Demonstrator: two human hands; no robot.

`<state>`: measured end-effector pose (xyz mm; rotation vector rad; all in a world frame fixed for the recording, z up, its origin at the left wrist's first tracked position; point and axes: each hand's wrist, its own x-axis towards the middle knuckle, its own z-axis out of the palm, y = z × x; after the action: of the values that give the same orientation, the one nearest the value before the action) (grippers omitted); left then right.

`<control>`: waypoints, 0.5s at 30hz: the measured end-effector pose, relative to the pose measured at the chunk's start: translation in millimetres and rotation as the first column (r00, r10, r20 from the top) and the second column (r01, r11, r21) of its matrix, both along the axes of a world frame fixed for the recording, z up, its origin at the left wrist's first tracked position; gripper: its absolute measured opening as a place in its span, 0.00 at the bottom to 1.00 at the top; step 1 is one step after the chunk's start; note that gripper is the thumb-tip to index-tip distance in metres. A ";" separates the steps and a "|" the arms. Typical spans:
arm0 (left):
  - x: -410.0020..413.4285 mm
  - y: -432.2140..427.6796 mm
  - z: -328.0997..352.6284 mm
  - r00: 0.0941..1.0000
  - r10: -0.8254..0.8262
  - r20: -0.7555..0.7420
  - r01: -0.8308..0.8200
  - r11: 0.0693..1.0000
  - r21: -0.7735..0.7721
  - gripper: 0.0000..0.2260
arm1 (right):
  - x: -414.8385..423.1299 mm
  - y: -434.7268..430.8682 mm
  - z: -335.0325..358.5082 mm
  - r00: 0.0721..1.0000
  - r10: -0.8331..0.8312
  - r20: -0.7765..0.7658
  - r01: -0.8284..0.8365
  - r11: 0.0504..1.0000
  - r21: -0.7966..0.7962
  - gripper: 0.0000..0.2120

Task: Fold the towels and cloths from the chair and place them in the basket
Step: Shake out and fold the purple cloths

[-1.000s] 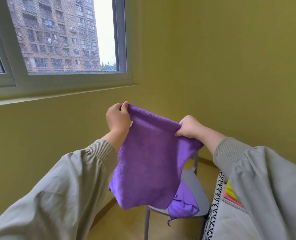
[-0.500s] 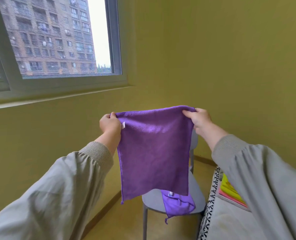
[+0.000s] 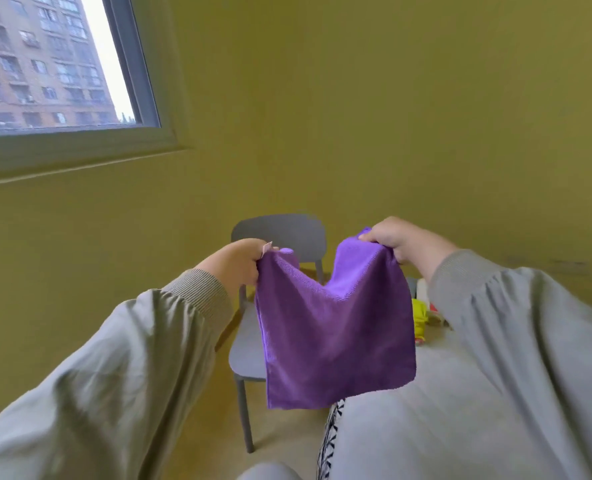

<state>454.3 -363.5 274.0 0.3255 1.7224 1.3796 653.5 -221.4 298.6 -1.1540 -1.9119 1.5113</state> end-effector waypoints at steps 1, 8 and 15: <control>10.8 8.2 -8.2 0.999 -0.045 -0.012 0.045 0.999 -0.024 0.12 | 15.1 6.0 -6.4 0.997 0.002 0.077 0.001 0.999 -0.037 0.14; 63.4 63.9 -98.0 0.868 0.036 -0.496 -0.108 0.987 -0.116 0.13 | 79.5 90.1 -111.2 0.911 -0.305 0.276 0.263 0.948 0.180 0.08; 79.5 112.9 -214.8 0.718 -0.041 -0.694 -0.115 0.978 -0.176 0.10 | 100.9 137.4 -219.3 0.817 -0.457 0.351 0.303 0.859 0.412 0.08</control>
<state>533.8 -250.6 59.2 0.7744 2.4847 1.1488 754.5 -84.1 79.3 -1.6924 -1.9409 0.7018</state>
